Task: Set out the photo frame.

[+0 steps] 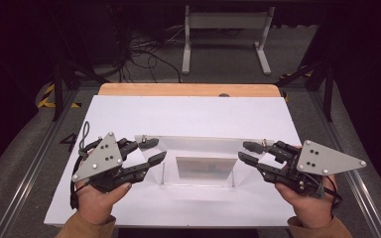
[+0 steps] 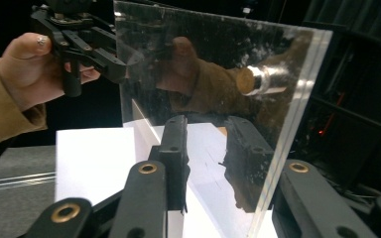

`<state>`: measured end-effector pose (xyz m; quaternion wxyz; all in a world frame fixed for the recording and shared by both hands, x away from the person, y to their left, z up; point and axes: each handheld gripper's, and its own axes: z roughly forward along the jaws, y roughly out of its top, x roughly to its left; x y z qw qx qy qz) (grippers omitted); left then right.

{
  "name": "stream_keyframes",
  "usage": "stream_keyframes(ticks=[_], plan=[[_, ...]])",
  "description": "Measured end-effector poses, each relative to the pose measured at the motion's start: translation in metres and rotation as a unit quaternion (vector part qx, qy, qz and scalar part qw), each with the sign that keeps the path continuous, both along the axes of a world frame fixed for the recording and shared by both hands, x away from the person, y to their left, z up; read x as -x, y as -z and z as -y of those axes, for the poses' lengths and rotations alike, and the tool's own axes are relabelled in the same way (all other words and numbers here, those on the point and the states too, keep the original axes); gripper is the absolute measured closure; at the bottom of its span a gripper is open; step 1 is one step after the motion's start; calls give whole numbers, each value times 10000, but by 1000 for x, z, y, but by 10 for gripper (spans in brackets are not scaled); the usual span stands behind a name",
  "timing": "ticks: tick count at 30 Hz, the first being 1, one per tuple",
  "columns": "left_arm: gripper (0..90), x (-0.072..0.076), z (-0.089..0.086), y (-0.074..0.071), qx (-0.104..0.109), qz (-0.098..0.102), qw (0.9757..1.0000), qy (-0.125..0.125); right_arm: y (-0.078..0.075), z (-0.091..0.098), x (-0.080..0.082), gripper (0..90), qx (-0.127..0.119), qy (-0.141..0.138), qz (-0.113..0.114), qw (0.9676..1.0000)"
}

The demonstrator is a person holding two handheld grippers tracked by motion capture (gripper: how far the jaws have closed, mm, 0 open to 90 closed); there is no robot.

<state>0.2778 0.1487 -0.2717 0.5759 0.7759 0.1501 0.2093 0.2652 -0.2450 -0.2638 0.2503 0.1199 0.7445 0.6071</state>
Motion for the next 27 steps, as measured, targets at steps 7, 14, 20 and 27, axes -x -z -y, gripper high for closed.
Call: stream_keyframes(ticks=[7,14,20,27], plan=[[626,3,-2,-3,103,-445,9988,179,-5,4,-1,684,-135,-171,-504,9985],[632,-2,1,-2,173,-455,9986,202,0,8,-9,672,-307,-202,-645,9972],[617,-10,1,3,333,-364,9986,173,4,8,-17,654,-452,-194,-561,9972],[518,-18,5,9,385,-313,9987,109,9,5,-26,602,-425,-7,-382,9984]])
